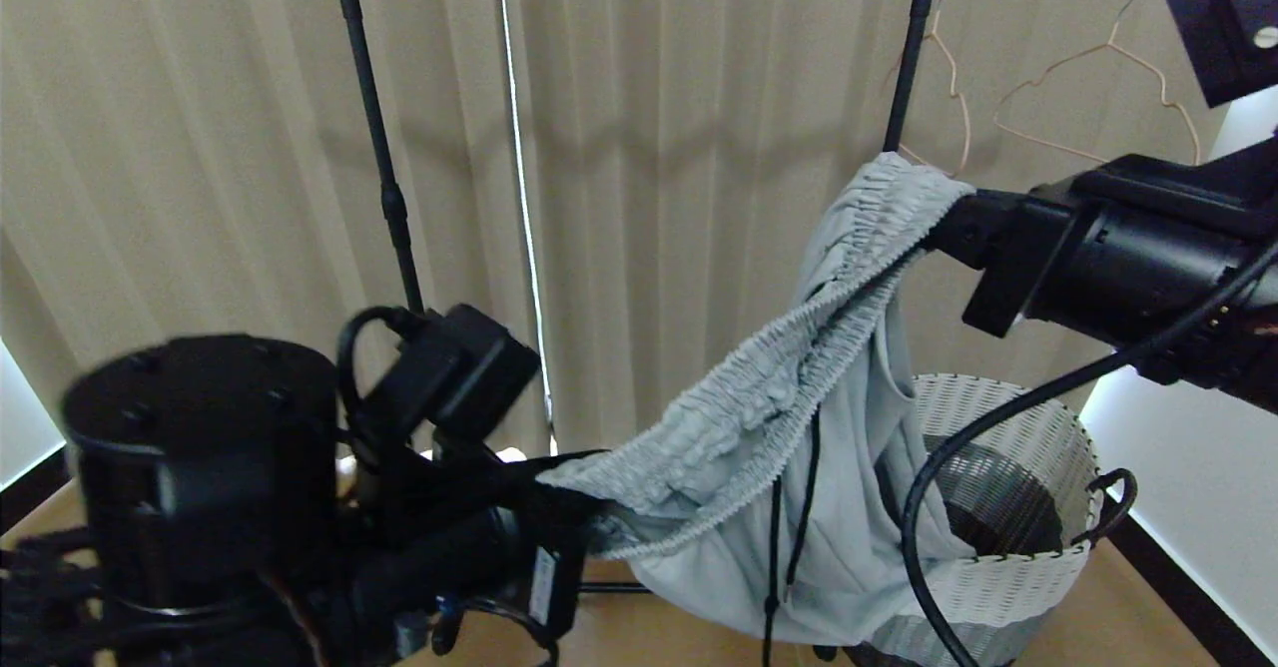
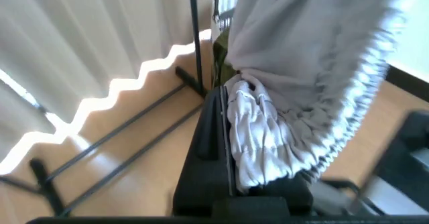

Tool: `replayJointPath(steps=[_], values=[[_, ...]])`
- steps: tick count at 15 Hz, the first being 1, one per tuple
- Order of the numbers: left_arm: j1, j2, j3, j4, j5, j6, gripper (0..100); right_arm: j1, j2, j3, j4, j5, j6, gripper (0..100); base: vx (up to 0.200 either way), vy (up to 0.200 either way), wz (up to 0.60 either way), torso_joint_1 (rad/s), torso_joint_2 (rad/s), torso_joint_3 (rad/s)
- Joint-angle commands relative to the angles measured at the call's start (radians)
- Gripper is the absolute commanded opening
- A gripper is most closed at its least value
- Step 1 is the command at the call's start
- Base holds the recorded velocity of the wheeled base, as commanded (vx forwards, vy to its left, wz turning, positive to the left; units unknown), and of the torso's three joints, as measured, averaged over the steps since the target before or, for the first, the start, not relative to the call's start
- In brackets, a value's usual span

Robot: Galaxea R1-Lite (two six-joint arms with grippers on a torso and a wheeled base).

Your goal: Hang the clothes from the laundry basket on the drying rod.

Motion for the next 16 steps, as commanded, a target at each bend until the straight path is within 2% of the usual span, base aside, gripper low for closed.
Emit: replayJointPath(steps=[1,2,5,7,9,11,13,14,16], values=[[0.145,-0.272,-0.201,0.282,-0.124,0.005,0,0.004,0.091,-0.08,-0.002,0.017,0.001,0,0.0,0.0,0.0,0.0,0.0,0.0],[0.196,-0.296,-0.249,0.344,-0.162,0.006,0,0.004,0.108,-0.106,-0.003,0.034,0.003,0,0.0,0.0,0.0,0.0,0.0,0.0],[0.283,-0.308,-0.349,0.364,-0.188,0.006,0,0.017,0.153,-0.179,-0.081,0.061,0.001,0,0.0,0.0,0.0,0.0,0.0,0.0],[0.292,-0.307,-0.395,0.364,-0.19,0.006,0,0.019,0.171,-0.208,-0.114,0.064,0.001,0,0.0,0.0,0.0,0.0,0.0,0.0],[0.291,-0.301,-0.391,0.365,-0.188,0.009,0,0.014,0.174,-0.201,-0.111,0.058,-0.002,0,0.0,0.0,0.0,0.0,0.0,0.0],[0.291,-0.269,-0.342,0.368,-0.185,0.009,0,-0.013,0.174,-0.175,-0.112,0.051,-0.008,0,0.0,0.0,0.0,0.0,0.0,0.0],[0.285,-0.239,-0.276,0.368,-0.181,0.009,0,-0.069,0.15,-0.1,-0.112,0.049,-0.028,0,0.0,0.0,0.0,0.0,0.0,0.0],[0.269,-0.181,-0.243,0.362,-0.161,0.009,0,-0.09,0.124,-0.027,-0.114,0.049,-0.057,0,0.0,0.0,0.0,0.0,0.0,0.0],[0.263,-0.111,-0.266,0.336,-0.106,0.014,0,-0.116,0.094,0.035,-0.114,0.034,-0.065,0,0.0,0.0,0.0,0.0,0.0,0.0]])
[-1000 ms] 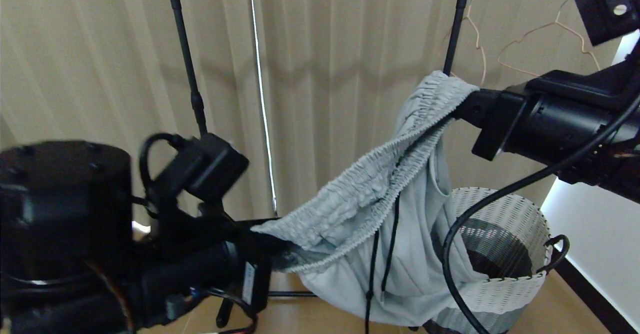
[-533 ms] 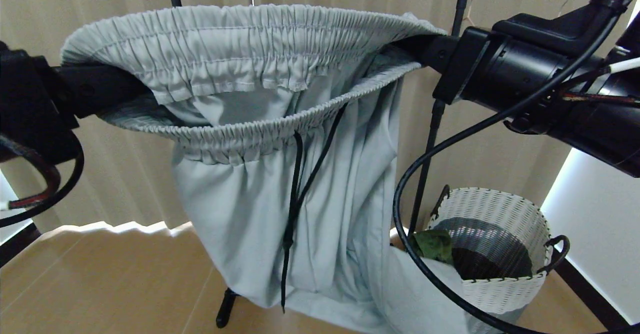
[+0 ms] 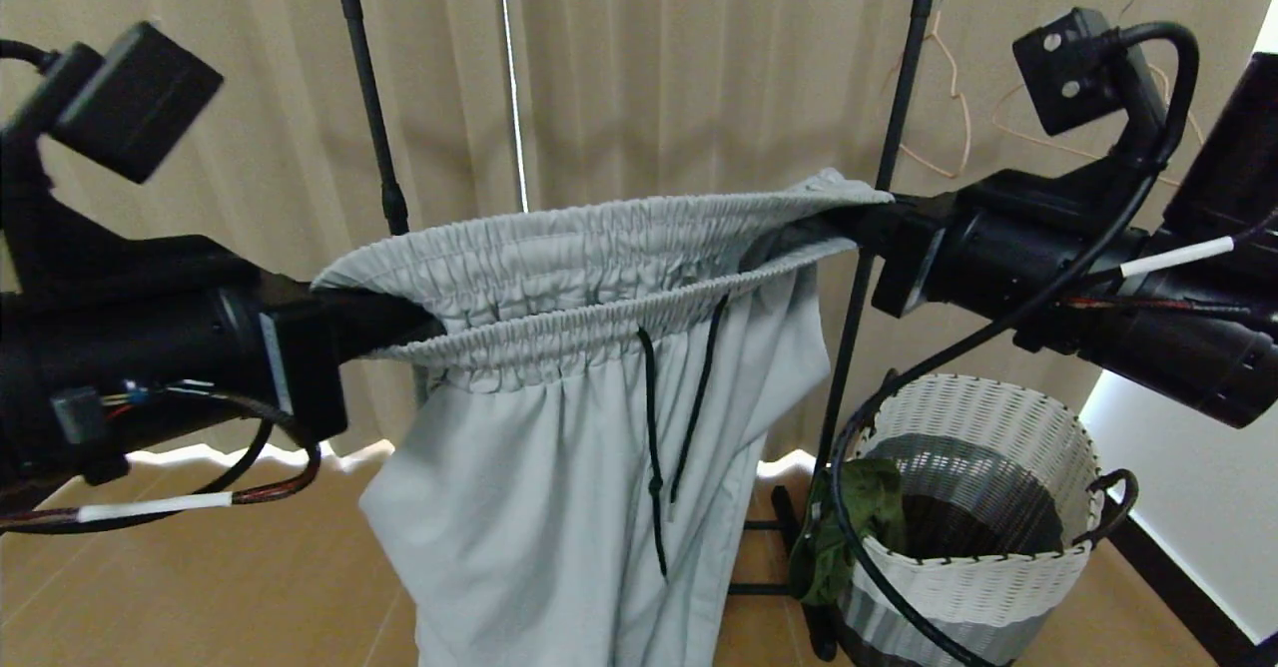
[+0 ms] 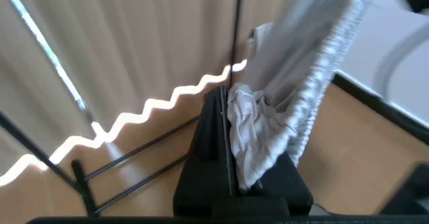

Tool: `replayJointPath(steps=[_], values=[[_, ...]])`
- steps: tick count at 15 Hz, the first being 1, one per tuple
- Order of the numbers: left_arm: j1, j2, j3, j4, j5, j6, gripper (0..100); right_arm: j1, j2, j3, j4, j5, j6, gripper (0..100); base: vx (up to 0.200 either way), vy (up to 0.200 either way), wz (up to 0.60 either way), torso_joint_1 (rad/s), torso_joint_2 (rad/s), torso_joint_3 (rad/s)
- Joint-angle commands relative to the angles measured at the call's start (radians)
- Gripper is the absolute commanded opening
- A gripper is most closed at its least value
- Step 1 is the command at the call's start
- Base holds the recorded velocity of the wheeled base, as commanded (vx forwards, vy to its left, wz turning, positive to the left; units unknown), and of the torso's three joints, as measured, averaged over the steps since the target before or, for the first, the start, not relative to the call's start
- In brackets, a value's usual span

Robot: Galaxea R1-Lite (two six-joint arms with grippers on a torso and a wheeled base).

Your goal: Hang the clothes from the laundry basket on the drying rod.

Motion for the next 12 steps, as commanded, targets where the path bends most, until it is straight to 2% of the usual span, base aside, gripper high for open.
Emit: replayJointPath(steps=[1,3,4,5,7,11,12], values=[[-0.016,0.089,-0.014,-0.038,0.019,0.011,0,-0.028,-0.055,0.063,-0.002,-0.02,-0.006,0,0.0,0.0,0.0,0.0,0.0,0.0],[-0.021,0.091,-0.038,-0.049,0.017,0.092,0,-0.029,-0.07,0.067,-0.004,-0.036,-0.006,0,0.0,0.0,0.0,0.0,0.0,0.0],[-0.021,0.099,-0.083,-0.049,0.014,0.161,0,-0.043,-0.073,0.05,-0.004,-0.036,-0.007,0,0.0,0.0,0.0,0.0,0.0,0.0],[-0.019,0.117,-0.144,-0.044,0.015,0.189,0,-0.062,-0.072,0.021,-0.004,-0.036,-0.012,0,0.0,0.0,0.0,0.0,0.0,0.0],[-0.018,0.155,-0.233,-0.037,0.02,0.195,0,-0.098,-0.06,-0.019,-0.004,-0.034,-0.021,0,0.0,0.0,0.0,0.0,0.0,0.0],[-0.018,0.168,-0.232,0.085,0.026,0.192,0,-0.106,-0.049,-0.015,-0.004,-0.034,-0.021,0,0.0,0.0,0.0,0.0,0.0,0.0],[-0.016,0.168,-0.236,0.088,0.026,0.189,0,-0.106,-0.049,-0.02,-0.004,-0.034,-0.021,0,0.0,0.0,0.0,0.0,0.0,0.0]])
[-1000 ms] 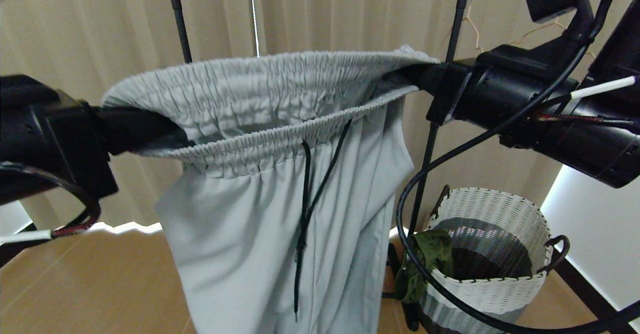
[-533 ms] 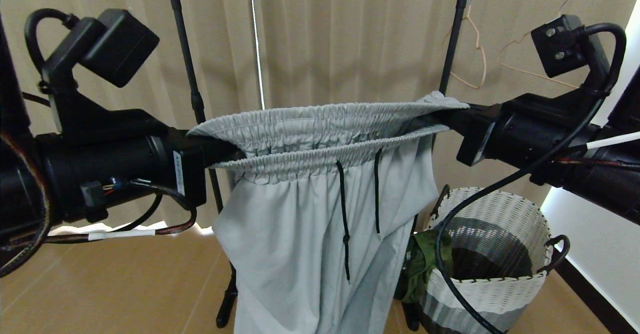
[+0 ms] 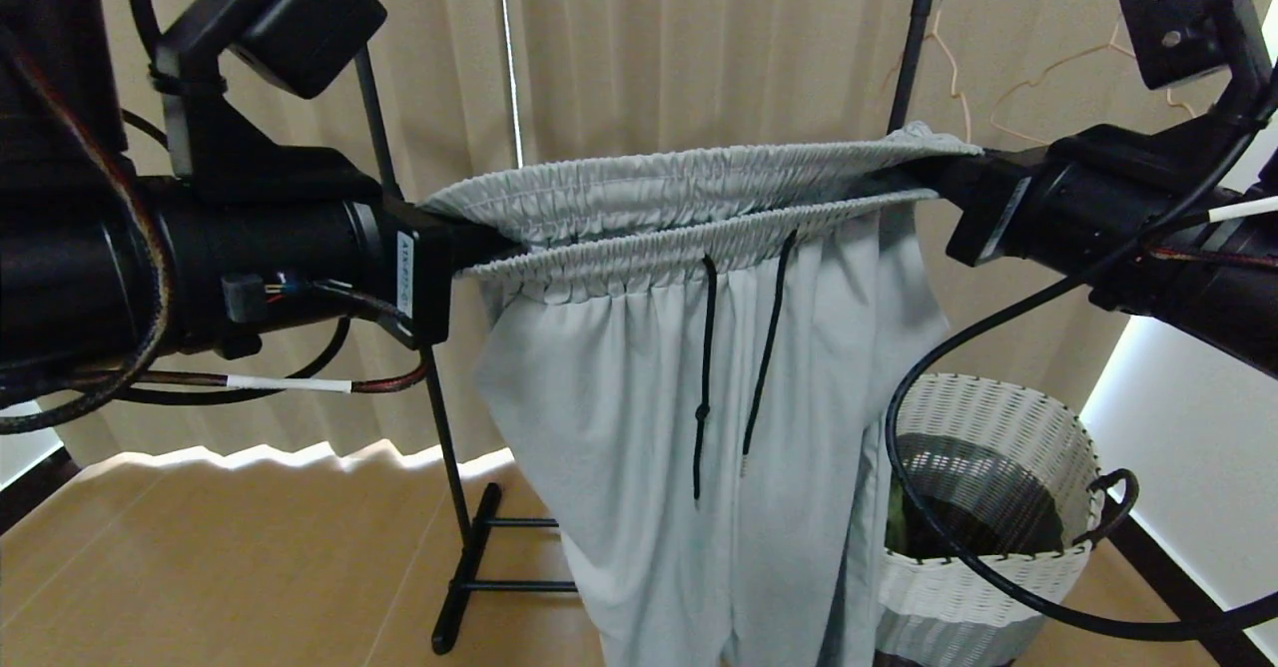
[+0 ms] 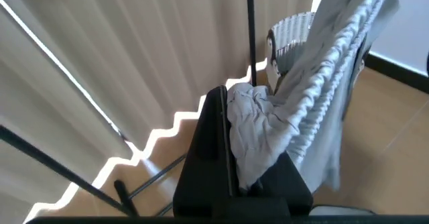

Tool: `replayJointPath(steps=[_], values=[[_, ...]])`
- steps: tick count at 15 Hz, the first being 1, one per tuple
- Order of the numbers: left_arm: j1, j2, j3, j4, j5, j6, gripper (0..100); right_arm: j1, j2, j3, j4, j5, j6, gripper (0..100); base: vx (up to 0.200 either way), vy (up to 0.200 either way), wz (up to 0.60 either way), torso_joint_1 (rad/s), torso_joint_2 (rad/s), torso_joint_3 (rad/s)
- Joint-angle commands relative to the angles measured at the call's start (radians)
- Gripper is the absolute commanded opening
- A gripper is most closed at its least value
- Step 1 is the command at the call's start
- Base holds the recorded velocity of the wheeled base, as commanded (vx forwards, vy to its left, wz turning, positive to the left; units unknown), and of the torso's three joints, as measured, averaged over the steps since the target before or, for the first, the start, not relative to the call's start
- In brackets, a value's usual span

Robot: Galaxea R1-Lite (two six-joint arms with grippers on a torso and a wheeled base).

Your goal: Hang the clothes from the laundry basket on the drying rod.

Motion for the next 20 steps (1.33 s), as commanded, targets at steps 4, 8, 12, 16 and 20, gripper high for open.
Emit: replayJointPath(steps=[4,8,12,16,20], values=[[0.0,0.026,-0.011,-0.098,0.003,-0.039,0,-0.007,0.002,-0.001,0.001,-0.002,-0.001,0,0.0,0.0,0.0,0.0,0.0,0.0],[-0.001,0.081,-0.013,-0.136,0.101,-0.059,0,-0.009,-0.003,0.0,0.0,-0.002,-0.037,0,0.0,0.0,0.0,0.0,0.0,0.0],[-0.015,0.084,-0.005,-0.191,0.101,-0.091,0,-0.009,0.0,-0.003,0.0,-0.002,-0.044,0,0.0,0.0,0.0,0.0,0.0,0.0],[-0.018,0.087,-0.007,-0.194,0.101,-0.093,0,-0.009,-0.006,0.005,0.001,-0.002,-0.044,0,0.0,0.0,0.0,0.0,0.0,0.0],[-0.027,0.107,-0.005,-0.254,0.094,-0.094,0,-0.009,-0.109,0.069,0.012,0.0,-0.044,0,0.0,0.0,0.0,0.0,0.0,0.0]])
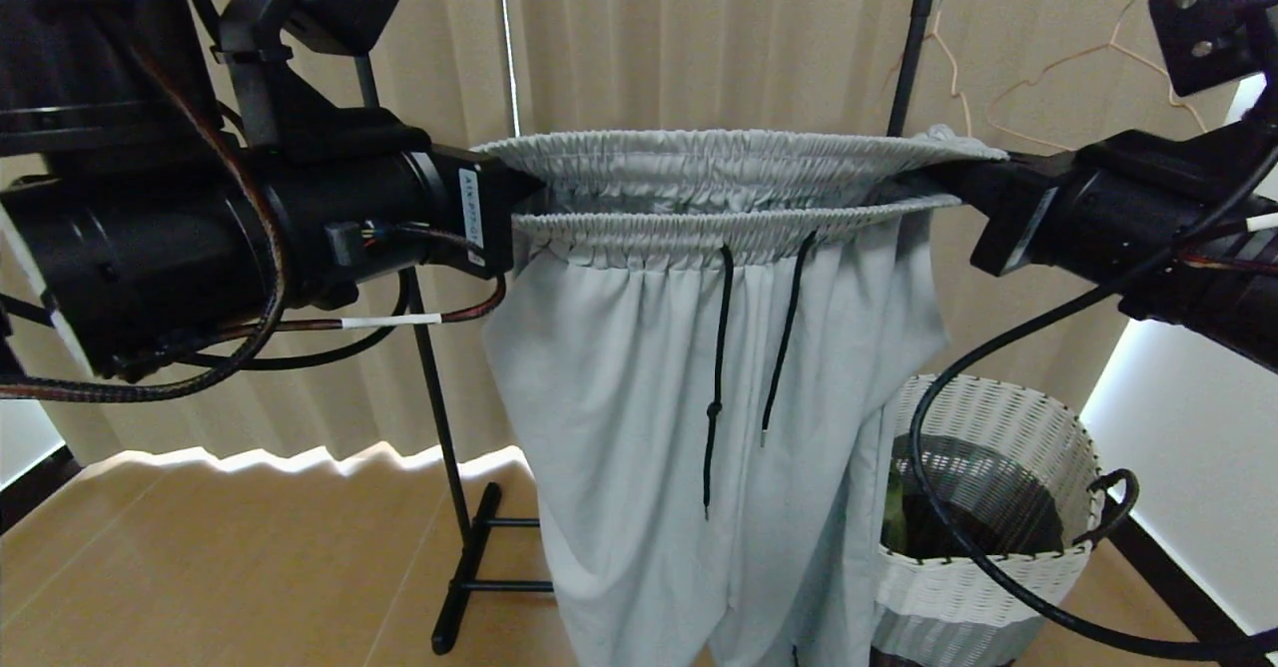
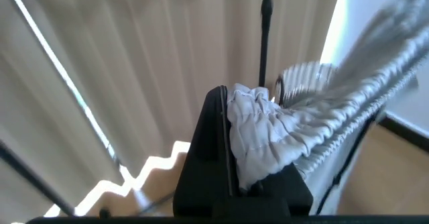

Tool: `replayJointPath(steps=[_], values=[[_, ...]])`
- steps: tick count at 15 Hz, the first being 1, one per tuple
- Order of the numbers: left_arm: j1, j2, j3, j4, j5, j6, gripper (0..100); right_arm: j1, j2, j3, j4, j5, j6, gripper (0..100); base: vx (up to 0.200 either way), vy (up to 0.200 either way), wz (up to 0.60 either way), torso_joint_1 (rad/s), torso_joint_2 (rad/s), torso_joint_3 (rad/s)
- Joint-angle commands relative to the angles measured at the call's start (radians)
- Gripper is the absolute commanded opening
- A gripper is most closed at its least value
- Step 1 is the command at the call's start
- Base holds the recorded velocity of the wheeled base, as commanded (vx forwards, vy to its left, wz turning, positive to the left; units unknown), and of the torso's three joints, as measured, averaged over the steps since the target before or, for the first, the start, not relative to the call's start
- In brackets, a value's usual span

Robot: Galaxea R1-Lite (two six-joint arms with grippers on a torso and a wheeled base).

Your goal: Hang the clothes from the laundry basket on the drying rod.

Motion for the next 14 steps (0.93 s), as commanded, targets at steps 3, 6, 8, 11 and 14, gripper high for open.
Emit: replayJointPath(steps=[3,6,8,11,14], values=[[-0.012,0.098,-0.037,-0.138,0.0,0.007,0,0.039,-0.152,0.098,0.039,0.012,0.007,0,0.0,0.0,0.0,0.0,0.0,0.0],[-0.009,0.139,-0.089,-0.141,0.003,0.007,0,0.111,-0.229,0.152,0.078,0.03,0.011,0,0.0,0.0,0.0,0.0,0.0,0.0],[-0.008,0.144,-0.101,-0.138,0.003,0.005,0,0.137,-0.266,0.203,0.082,0.115,0.011,0,0.0,0.0,0.0,0.0,0.0,0.0],[-0.006,0.144,-0.099,-0.137,0.005,0.007,0,0.137,-0.256,0.198,0.079,0.15,0.01,0,0.0,0.0,0.0,0.0,0.0,0.0],[-0.005,0.139,-0.096,-0.128,0.005,0.005,0,0.126,-0.23,0.194,0.072,0.139,0.007,0,0.0,0.0,0.0,0.0,0.0,0.0]])
